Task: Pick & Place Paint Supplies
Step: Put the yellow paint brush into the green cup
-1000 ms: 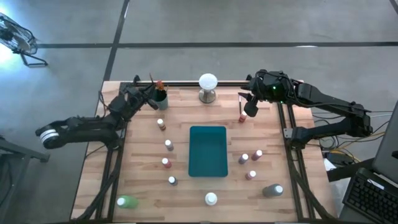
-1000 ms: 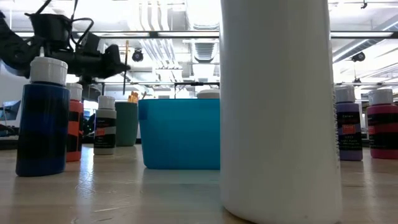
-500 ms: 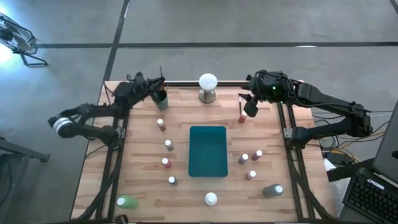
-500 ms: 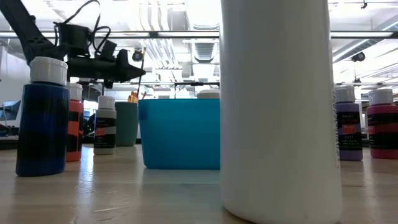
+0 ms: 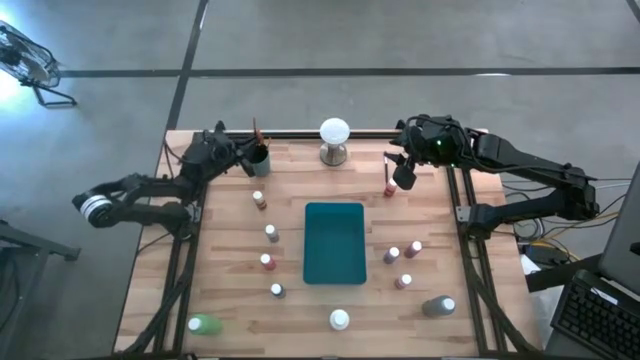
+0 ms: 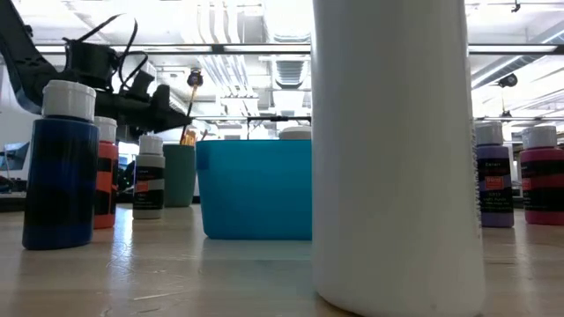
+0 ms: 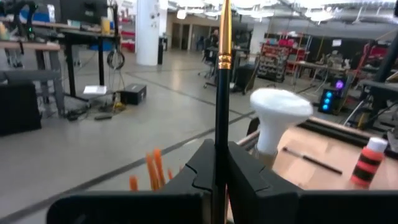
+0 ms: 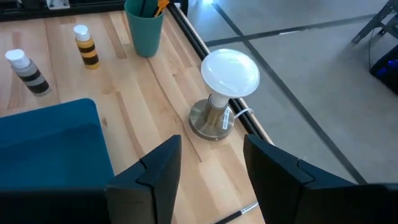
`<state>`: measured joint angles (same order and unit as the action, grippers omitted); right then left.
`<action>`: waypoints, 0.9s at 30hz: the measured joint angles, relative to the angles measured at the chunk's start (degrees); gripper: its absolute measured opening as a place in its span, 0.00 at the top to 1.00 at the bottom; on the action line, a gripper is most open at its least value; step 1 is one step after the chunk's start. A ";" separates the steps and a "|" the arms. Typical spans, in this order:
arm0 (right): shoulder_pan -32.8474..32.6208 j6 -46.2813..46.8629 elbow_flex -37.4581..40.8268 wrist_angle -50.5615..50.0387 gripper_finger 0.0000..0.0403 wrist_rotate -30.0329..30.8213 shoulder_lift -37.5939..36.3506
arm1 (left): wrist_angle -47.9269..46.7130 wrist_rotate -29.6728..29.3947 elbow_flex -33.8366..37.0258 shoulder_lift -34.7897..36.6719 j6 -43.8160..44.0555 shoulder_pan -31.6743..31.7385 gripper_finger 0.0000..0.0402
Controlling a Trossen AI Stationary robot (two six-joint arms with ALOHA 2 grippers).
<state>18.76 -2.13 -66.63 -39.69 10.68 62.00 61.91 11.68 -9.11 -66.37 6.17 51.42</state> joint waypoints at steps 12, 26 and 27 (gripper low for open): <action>0.00 0.04 0.02 0.05 0.64 -0.02 0.00 | -0.02 -1.29 2.76 -1.88 0.30 0.00 0.95; 0.02 0.04 0.02 0.13 0.73 -0.04 0.02 | -2.98 -1.31 2.62 -1.86 0.31 0.00 0.94; 0.01 0.03 0.02 0.13 0.74 -0.04 0.02 | -3.00 -1.32 2.60 -1.86 0.31 0.00 0.94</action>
<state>18.78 -2.10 -66.61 -39.56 10.63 62.02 58.91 10.36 -6.50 -68.23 6.48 51.42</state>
